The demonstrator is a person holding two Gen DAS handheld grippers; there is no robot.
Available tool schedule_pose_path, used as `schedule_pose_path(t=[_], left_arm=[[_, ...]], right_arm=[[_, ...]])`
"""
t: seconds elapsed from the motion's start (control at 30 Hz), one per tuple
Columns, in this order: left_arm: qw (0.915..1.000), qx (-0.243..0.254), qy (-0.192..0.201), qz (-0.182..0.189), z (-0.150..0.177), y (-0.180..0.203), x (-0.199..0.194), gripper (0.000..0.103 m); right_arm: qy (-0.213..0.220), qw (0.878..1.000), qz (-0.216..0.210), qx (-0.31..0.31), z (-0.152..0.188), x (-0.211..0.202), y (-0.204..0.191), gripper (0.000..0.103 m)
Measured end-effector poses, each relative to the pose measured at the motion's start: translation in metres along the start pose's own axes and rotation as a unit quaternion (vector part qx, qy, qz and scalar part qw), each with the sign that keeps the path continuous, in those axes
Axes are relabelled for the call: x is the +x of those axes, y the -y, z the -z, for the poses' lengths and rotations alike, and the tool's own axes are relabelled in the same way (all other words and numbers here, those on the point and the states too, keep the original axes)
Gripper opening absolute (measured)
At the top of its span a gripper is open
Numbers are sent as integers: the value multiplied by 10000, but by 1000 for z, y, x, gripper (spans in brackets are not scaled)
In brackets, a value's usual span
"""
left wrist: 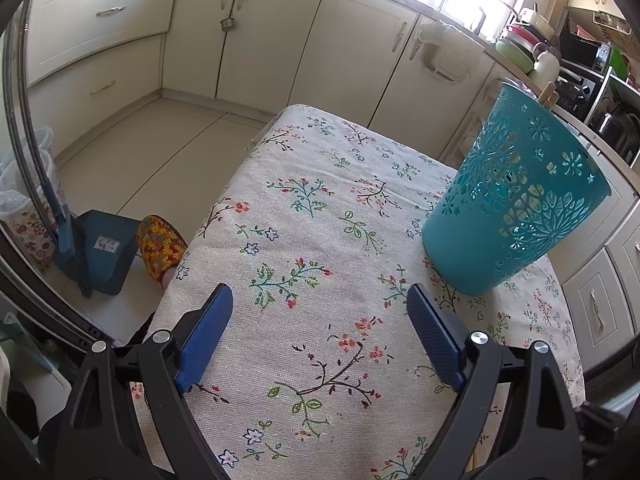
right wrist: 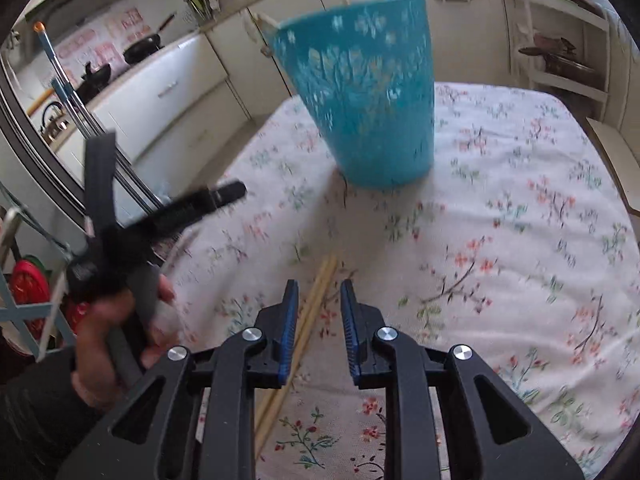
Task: Organize utensils
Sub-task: 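Lower the open right gripper to the remaining chopsticks and close on one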
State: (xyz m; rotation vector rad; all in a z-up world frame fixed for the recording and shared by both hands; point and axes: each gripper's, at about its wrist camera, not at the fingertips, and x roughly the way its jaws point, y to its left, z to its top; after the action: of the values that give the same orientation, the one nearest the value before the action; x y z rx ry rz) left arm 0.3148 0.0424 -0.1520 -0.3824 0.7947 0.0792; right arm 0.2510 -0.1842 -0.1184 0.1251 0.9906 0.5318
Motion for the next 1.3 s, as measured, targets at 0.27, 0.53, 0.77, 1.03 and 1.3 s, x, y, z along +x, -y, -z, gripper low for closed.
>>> schedule_pose_path(t=[0.27,0.53,0.77,1.03,1.3], left_arm=[[10000,-47,16,-7,0,-2,-1,85],[10000,-57,21,5,0,-3,-1,85],[10000,-61,20,4,-1,-3,-1,85],[10000,-46,0,-6,0,-1,0,85],[10000,-38,-15,-17,-1,0,1,85]], right_arm=[[-140,9996,256,-60,8,23,-8,22],[-130,9989,398,-215,14,27,-12,22],[-87,9989,418,-210,18,25,-11,22],[-67,9984,478,-302,17,24,-10,22],[-31,9972,619,-418,17,25,-15,22]])
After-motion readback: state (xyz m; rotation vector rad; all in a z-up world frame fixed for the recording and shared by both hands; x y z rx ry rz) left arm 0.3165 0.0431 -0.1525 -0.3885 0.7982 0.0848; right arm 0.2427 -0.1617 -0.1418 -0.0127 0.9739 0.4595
